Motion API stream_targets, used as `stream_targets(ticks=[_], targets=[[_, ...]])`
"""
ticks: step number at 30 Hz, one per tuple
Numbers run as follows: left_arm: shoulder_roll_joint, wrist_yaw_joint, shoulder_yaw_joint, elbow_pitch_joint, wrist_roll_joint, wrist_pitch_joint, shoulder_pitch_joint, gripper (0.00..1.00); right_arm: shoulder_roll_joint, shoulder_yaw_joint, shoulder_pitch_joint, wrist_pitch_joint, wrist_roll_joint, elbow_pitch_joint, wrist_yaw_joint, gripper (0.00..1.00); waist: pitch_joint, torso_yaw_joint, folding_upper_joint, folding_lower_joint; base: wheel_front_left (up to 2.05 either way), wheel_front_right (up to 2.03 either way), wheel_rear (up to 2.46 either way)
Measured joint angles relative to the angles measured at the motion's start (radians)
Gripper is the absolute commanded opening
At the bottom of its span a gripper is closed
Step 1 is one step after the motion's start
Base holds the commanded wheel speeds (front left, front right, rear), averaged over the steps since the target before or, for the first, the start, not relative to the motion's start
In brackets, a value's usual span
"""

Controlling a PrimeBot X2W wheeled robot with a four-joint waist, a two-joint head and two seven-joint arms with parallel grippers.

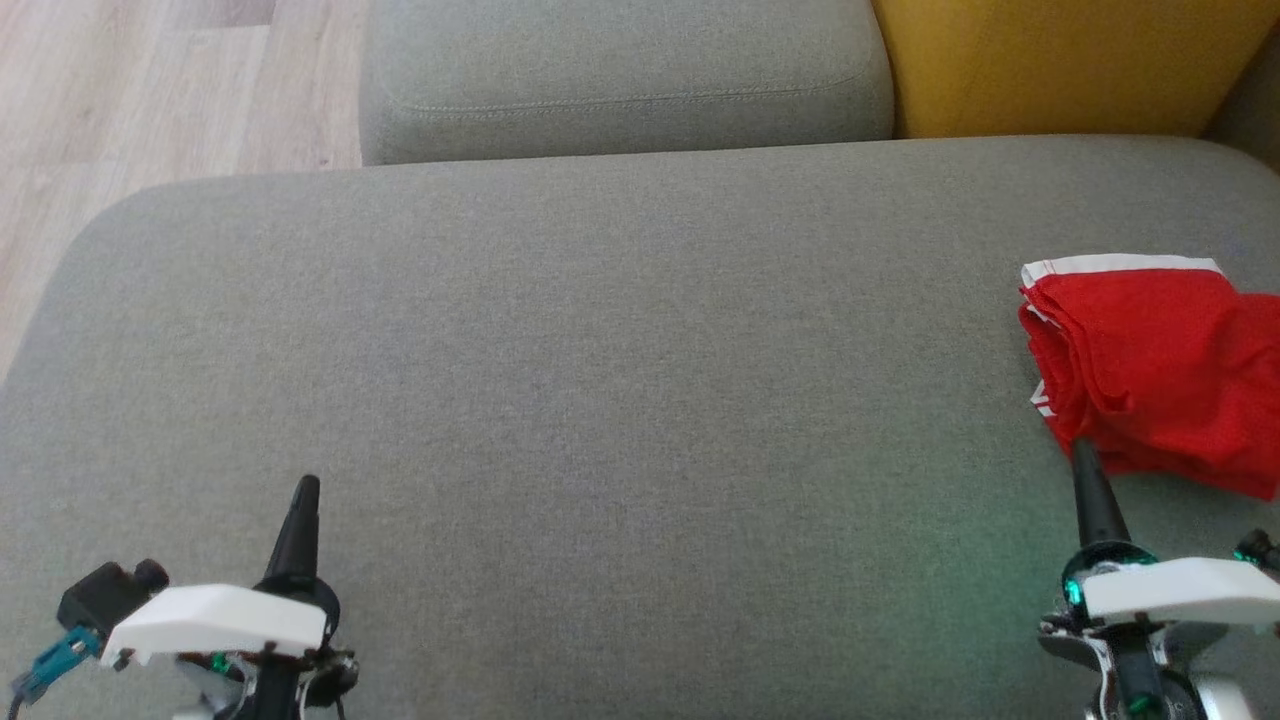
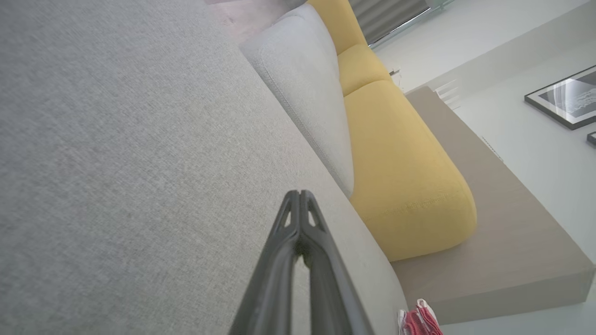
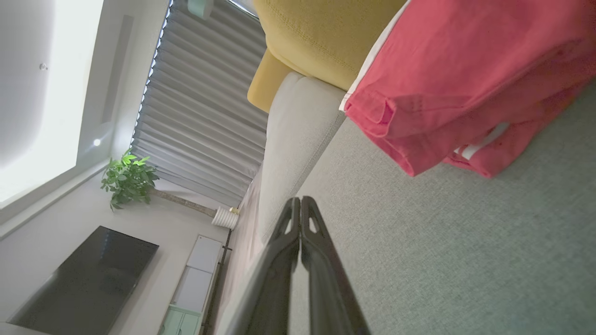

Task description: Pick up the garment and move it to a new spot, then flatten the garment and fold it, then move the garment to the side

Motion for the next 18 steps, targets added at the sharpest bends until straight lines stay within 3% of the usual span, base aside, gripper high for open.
stream_targets(ticks=[18], targets=[[-0.018,-0.022,0.046,0.016,-0.208,0.051,-0.021,0.0,-0.001,-0.022,-0.029,0.008,0.219,0.036,0.0,0.0,0.004,-0.008,0.0,0.0,0.0,0.0,0.0]])
